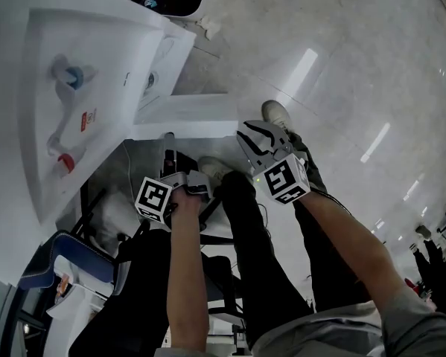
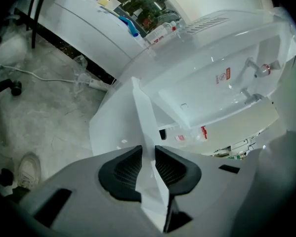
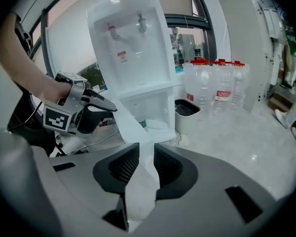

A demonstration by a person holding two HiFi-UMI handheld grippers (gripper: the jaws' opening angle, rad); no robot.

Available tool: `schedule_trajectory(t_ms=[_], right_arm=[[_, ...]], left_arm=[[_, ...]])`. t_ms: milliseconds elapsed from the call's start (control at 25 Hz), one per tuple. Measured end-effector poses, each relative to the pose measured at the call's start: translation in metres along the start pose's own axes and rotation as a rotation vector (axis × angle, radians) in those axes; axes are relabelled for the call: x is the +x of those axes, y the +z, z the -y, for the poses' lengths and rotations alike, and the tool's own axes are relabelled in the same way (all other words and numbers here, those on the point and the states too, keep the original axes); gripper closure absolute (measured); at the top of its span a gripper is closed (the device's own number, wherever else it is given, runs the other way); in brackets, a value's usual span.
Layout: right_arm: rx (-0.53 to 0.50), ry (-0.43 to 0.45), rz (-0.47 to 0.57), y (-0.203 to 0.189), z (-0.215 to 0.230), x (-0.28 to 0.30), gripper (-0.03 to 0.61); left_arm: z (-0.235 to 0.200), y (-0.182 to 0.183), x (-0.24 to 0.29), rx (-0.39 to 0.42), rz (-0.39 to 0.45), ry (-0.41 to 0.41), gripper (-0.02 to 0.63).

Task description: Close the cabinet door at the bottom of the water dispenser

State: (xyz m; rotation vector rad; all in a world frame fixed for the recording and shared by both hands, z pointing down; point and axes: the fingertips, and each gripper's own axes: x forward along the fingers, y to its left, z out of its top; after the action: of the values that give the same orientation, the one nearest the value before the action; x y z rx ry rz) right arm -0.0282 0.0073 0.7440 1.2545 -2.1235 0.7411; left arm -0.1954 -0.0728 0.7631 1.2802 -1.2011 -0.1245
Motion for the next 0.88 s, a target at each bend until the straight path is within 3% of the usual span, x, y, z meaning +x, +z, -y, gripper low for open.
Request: schedule_trajectory(t_ms=[200,520,720,880], right_arm=[[0.011,0.023,0.004,0.006,0.013,0.001,0.480],[-0.053,0.035,-0.013,0.023,0.027,0.020,0.479],[-0.175,0.038,-0.023,0.034,0.037,0.031,0.474],[-0.210,0.037,-0.017,0.044,0.050,0.039,0.474]], left_arm=[[0.007,-0.001,0.008,-0.034,0.029,0.006,0.523],[0.013,0.001,0.018,-0.087,0.054,0.015,0.523],[0.017,0.002,0.024,-0.127,0.077,0.013,0.524],[0.021,0.004,0.030,-0.153,0.096,0.006,0.523]])
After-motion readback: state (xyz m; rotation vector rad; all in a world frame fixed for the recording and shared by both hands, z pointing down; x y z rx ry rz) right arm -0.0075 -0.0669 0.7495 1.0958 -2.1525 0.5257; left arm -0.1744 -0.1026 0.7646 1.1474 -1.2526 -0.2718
